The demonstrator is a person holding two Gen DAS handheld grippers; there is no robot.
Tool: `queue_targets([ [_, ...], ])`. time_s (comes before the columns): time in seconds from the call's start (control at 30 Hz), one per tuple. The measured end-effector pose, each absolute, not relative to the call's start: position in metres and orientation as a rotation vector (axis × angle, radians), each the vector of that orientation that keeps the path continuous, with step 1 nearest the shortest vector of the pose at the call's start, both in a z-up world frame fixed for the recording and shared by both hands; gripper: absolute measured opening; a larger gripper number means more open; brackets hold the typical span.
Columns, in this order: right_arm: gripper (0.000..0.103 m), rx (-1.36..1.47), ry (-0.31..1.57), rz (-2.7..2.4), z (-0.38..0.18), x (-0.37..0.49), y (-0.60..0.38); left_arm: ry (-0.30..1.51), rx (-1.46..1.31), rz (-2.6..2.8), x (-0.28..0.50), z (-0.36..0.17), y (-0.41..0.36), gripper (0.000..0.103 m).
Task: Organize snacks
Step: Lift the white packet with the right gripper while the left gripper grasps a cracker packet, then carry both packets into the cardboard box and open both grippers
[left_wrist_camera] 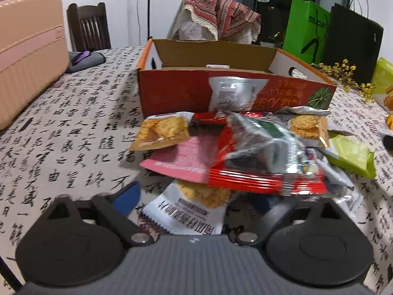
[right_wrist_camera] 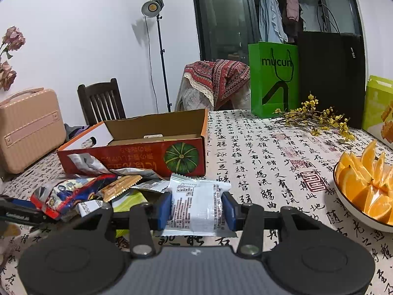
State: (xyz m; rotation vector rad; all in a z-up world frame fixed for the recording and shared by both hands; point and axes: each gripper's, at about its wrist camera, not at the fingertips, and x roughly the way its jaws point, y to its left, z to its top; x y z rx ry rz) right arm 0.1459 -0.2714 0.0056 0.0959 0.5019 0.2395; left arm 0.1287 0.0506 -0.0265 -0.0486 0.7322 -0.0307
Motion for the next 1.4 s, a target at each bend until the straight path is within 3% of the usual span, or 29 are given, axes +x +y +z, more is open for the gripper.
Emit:
queue_targets([
  [0.03, 0.044, 0.098, 0.504, 0.239, 0.005, 0.146, -0.272, 0.726, -0.049, -0.041, 0.127, -0.026, 0.049, 0.069],
  [0.13, 0.044, 0.103, 0.513, 0.241, 0.003, 0.147, -0.273, 0.715, -0.061, -0.05, 0.119, -0.023, 0.047, 0.054],
  [0.23, 0.044, 0.106, 0.51, 0.251, 0.003, 0.146, -0.273, 0.704, -0.06, -0.039, 0.107, -0.022, 0.046, 0.051],
  [0.8, 0.044, 0.102, 0.488, 0.283, 0.008, 0.134, -0.266, 0.572, -0.098, 0.087, 0.045, -0.002, 0.079, 0.051],
  [1.4, 0.044, 0.098, 0.388, 0.296, 0.045, 0.164, -0.246, 0.427, -0.139, 0.052, 0.087, 0.039, 0.066, 0.051],
])
